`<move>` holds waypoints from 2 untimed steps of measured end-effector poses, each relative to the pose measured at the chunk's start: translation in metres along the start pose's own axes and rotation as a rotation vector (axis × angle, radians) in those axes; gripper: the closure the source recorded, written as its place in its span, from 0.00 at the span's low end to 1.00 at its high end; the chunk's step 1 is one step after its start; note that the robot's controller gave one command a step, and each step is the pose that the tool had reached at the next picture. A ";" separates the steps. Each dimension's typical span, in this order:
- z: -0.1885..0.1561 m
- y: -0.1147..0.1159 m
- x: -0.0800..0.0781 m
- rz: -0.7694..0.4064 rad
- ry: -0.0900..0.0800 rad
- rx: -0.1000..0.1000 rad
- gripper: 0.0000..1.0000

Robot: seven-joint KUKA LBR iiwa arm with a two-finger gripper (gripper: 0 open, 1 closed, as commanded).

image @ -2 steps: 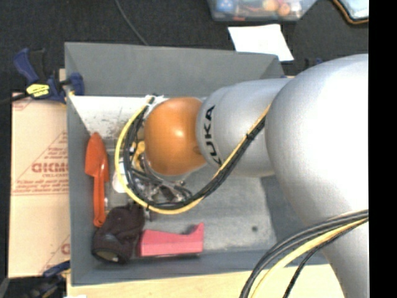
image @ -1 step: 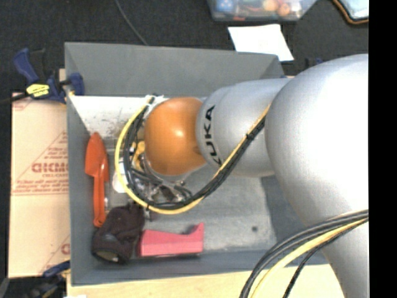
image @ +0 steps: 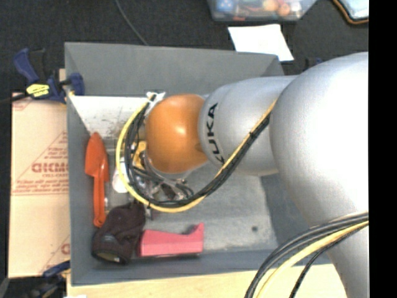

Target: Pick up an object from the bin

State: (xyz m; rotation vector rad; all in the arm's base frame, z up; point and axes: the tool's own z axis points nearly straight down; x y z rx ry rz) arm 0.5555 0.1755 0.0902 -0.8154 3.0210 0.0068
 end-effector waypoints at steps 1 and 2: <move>-0.008 0.000 -0.001 0.001 -0.004 0.001 1.00; -0.031 -0.001 0.000 0.003 0.000 0.000 1.00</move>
Offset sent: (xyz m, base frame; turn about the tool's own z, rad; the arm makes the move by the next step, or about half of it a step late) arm 0.0006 0.0000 0.0573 0.0008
